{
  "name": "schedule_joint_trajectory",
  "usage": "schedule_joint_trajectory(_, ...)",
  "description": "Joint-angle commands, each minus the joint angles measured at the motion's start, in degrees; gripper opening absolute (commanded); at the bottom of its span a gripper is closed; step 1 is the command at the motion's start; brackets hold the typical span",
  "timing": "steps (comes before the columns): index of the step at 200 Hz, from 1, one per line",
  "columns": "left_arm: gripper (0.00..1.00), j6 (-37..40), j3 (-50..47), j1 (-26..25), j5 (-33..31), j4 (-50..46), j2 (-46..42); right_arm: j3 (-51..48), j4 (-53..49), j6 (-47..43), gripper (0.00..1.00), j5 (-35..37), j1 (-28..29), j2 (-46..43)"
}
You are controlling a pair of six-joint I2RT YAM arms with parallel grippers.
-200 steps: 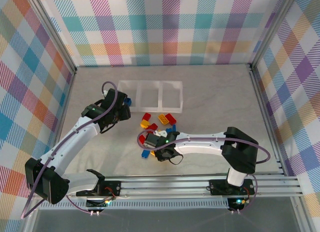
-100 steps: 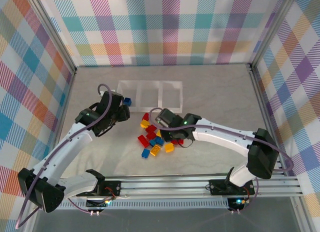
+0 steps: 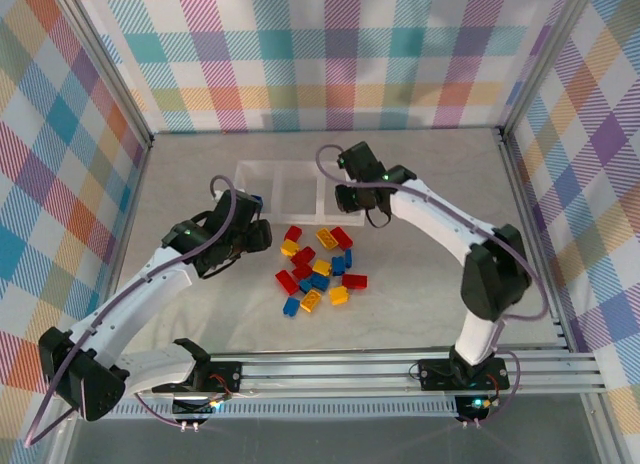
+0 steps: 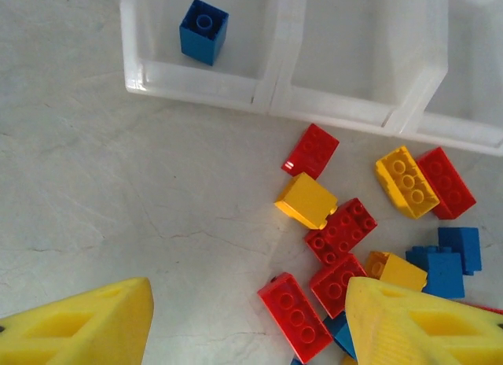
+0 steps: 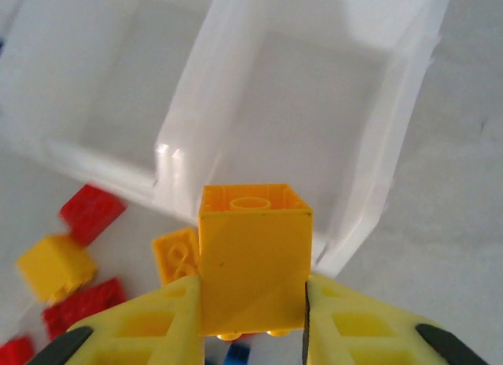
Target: Sort the legos into containers by color
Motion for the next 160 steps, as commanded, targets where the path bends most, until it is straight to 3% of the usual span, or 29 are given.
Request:
schedule_joint_trajectory(1,0.65,-1.0,0.2,-1.3,0.1,-2.1,0.0,5.6,-0.2,-3.5,0.32,-3.2,-2.6,5.9)
schedule_joint_trajectory(42,0.66,-1.2,-0.4,-2.2,-0.1,-2.3,-1.3,13.2,-2.3,-4.2,0.35,-4.2,-4.3,12.9)
schedule_joint_trajectory(80,0.64,-2.1,-1.4,-3.3,0.3,-1.7,-0.6,15.2,-3.1,-4.2,0.54,-5.2,-5.1,13.2)
schedule_joint_trajectory(102,0.64,-4.0,-3.9,-3.5,3.1,0.3,-0.3,13.3,-2.4,-4.1,0.64,-5.3,-5.1,10.9)
schedule_joint_trajectory(129,0.61,-7.9,-7.7,-4.0,5.7,3.1,0.6,10.8,-3.1,-3.5,0.64,-5.6,-5.1,7.4)
schedule_joint_trajectory(160,0.6,-11.6,-12.2,-5.8,9.1,8.5,3.7,0.3,0.5,-1.0,0.65,-7.0,-5.1,-1.1)
